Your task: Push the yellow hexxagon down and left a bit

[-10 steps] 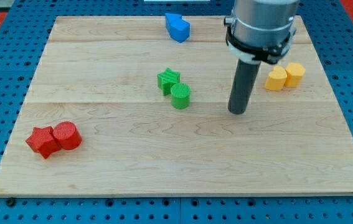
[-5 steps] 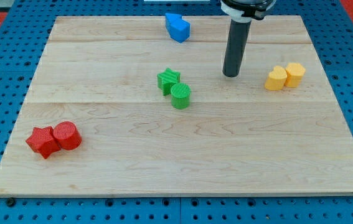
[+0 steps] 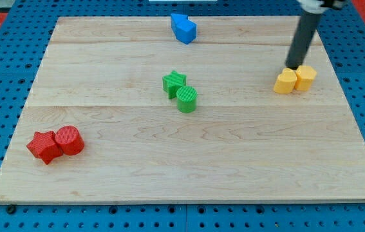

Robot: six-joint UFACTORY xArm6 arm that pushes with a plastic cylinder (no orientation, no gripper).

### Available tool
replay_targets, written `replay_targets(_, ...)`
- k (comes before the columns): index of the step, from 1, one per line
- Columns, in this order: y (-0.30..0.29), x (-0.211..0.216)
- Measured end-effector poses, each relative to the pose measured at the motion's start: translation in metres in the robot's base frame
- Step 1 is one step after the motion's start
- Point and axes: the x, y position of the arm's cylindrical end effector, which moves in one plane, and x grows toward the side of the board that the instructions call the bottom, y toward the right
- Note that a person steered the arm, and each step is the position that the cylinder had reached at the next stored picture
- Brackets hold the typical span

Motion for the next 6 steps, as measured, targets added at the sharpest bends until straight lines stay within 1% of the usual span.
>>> replay_targets(1,0.004,0.002)
replay_targets(2,0.013,0.046)
replay_targets(4,0.005,0.136)
replay_targets(5,-0.002,0.142)
replay_targets(6,-0.026,0.119)
